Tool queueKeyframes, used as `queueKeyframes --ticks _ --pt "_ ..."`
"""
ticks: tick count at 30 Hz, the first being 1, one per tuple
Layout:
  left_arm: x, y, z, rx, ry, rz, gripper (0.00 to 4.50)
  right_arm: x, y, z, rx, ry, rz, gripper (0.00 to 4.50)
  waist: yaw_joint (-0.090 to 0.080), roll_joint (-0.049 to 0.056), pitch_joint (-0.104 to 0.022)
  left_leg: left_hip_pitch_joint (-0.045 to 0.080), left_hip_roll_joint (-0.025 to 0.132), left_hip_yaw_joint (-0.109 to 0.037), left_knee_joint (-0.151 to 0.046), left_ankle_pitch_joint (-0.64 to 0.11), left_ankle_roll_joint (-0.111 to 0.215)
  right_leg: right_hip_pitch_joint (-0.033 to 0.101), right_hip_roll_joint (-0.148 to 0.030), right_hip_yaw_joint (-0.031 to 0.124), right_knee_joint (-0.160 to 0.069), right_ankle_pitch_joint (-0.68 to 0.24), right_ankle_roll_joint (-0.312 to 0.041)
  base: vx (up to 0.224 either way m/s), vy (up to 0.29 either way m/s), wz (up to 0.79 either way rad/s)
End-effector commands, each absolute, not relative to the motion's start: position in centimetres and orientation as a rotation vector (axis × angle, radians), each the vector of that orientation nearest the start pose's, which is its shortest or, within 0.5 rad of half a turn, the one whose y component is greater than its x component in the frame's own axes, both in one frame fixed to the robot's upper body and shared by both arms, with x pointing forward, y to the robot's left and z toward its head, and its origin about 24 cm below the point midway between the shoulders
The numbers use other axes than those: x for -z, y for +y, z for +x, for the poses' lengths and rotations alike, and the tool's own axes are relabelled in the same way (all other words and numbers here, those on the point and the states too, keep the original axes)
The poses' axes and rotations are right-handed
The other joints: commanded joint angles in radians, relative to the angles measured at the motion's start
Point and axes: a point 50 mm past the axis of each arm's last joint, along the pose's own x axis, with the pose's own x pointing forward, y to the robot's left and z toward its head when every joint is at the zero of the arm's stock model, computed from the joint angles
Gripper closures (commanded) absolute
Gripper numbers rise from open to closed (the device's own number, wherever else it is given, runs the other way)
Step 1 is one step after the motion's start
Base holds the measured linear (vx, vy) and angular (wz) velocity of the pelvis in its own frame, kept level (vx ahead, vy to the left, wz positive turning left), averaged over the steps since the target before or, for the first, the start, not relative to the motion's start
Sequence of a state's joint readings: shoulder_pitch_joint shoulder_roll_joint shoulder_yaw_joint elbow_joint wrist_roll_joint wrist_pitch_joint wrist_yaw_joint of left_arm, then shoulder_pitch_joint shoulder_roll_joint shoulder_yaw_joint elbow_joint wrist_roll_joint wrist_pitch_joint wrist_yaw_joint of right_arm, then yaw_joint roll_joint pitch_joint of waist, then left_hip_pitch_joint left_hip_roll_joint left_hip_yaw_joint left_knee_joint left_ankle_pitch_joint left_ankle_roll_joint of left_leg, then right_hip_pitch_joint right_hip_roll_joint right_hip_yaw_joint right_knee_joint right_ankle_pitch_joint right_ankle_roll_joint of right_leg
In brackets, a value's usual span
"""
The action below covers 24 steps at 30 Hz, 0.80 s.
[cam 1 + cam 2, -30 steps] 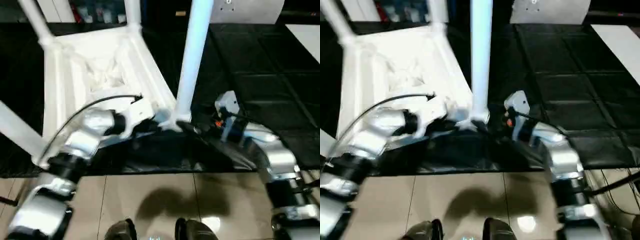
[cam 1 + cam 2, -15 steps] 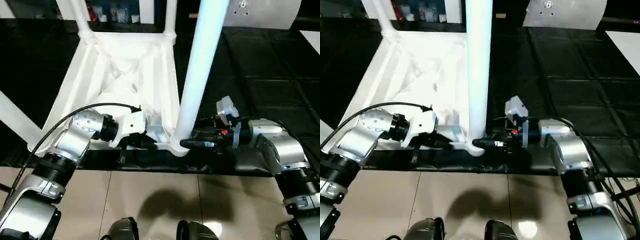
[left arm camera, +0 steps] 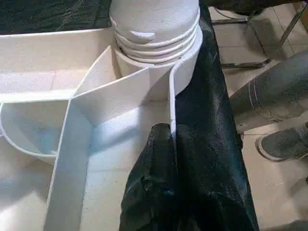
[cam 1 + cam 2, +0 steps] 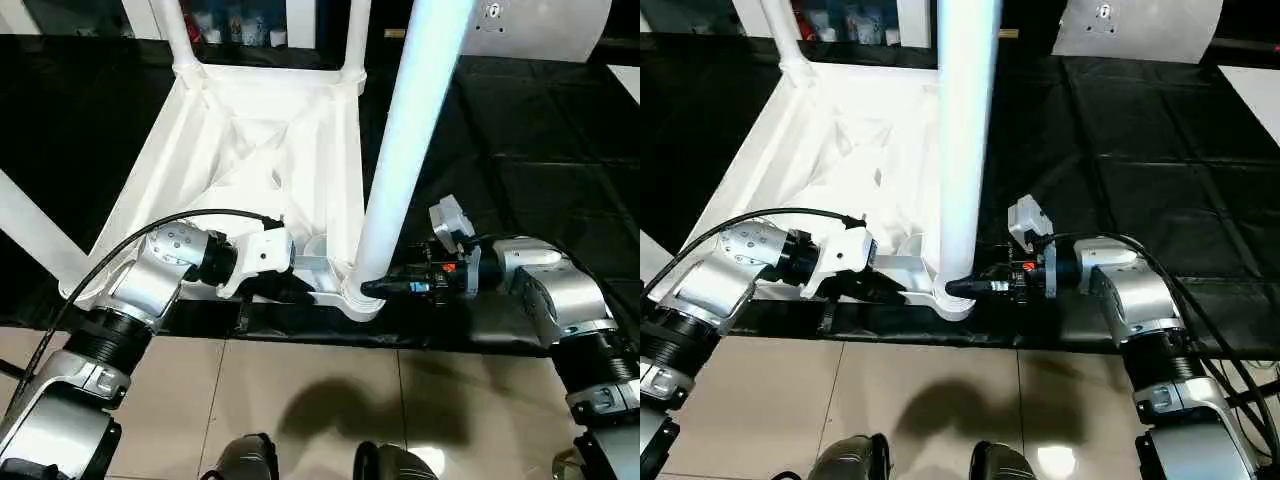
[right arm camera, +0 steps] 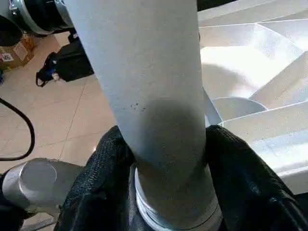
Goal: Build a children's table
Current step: Rotate leg to tighten
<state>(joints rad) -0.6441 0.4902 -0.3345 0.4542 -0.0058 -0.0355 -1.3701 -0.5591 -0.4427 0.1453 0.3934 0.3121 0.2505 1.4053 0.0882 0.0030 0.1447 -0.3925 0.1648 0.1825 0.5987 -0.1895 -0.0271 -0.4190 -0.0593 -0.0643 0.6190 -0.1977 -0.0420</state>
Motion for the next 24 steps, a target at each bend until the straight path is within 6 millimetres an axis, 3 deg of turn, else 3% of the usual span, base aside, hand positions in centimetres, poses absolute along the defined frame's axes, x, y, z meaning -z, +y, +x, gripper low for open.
queueKeyframes --ticks 1,4,7,9,12,14,19,22,24 --pt "-9.5 13.1 31.4 1.543 0.289 0.648 4.50 -9.7 -14.6 29.9 -1.512 0.235 -0.059 2.47 -0.004 -0.004 -0.091 0.023 0.077 -0.023 -0.053 0.043 0.184 0.062 -0.098 0.058 -0.039 0.073 -0.312 0.000 0.000 0.00" --pt "-9.6 12.7 31.7 1.505 0.284 0.620 4.50 -9.3 -14.1 29.7 -1.456 0.203 -0.054 2.48 -0.002 -0.003 -0.090 0.024 0.080 -0.023 -0.055 0.041 0.183 0.059 -0.099 0.059 -0.040 0.068 -0.310 0.000 0.000 0.00" --pt "-10.1 11.9 32.3 1.435 0.258 0.554 4.50 -8.6 -13.1 30.2 -1.290 0.170 -0.044 2.51 -0.007 -0.004 -0.081 0.023 0.078 -0.022 -0.061 -0.031 0.145 0.057 -0.102 0.061 -0.057 -0.041 -0.297 0.000 0.000 0.00" --pt "-10.4 10.7 33.1 1.358 0.249 0.508 4.50 -7.9 -11.4 30.4 -1.128 0.183 0.016 2.52 -0.011 -0.005 -0.073 0.028 0.074 -0.025 -0.072 -0.119 0.073 0.056 -0.104 0.063 -0.075 -0.214 -0.262 0.000 0.000 0.00" --pt "-10.4 9.8 33.5 1.306 0.261 0.510 4.50 -7.8 -10.1 30.5 -1.050 0.189 0.069 2.54 -0.029 -0.010 -0.071 0.020 0.067 -0.034 -0.081 -0.156 0.020 0.066 -0.108 0.062 -0.088 -0.344 -0.197 0.000 0.000 0.00" --pt "-10.5 8.6 34.1 1.224 0.260 0.488 4.50 -7.6 -8.4 30.6 -0.955 0.178 0.079 2.54 -0.039 -0.008 -0.069 0.025 0.067 -0.031 -0.081 -0.159 0.018 0.054 -0.103 0.064 -0.093 -0.337 -0.192 0.000 0.000 0.00" --pt "-10.9 6.6 35.3 1.065 0.246 0.429 4.50 -7.4 -6.1 31.5 -0.753 0.172 0.143 2.55 -0.050 -0.008 -0.069 0.022 0.061 -0.028 -0.081 -0.149 0.024 0.053 -0.100 0.065 -0.096 -0.316 -0.189 0.000 0.000 0.00" --pt "-11.5 5.3 36.0 0.950 0.223 0.400 4.50 -7.7 -4.7 32.3 -0.599 0.181 0.203 2.55 -0.054 -0.003 -0.070 0.024 0.062 -0.030 -0.083 -0.148 0.018 0.051 -0.098 0.064 -0.095 -0.288 -0.194 0.000 0.000 0.00" --pt "-11.8 4.8 35.9 0.954 0.193 0.392 4.50 -8.2 -4.3 32.5 -0.610 0.149 0.235 1.99 -0.052 -0.002 -0.078 0.020 0.062 -0.030 -0.081 -0.100 0.042 0.062 -0.098 0.062 -0.087 -0.184 -0.208 0.000 0.000 0.00"
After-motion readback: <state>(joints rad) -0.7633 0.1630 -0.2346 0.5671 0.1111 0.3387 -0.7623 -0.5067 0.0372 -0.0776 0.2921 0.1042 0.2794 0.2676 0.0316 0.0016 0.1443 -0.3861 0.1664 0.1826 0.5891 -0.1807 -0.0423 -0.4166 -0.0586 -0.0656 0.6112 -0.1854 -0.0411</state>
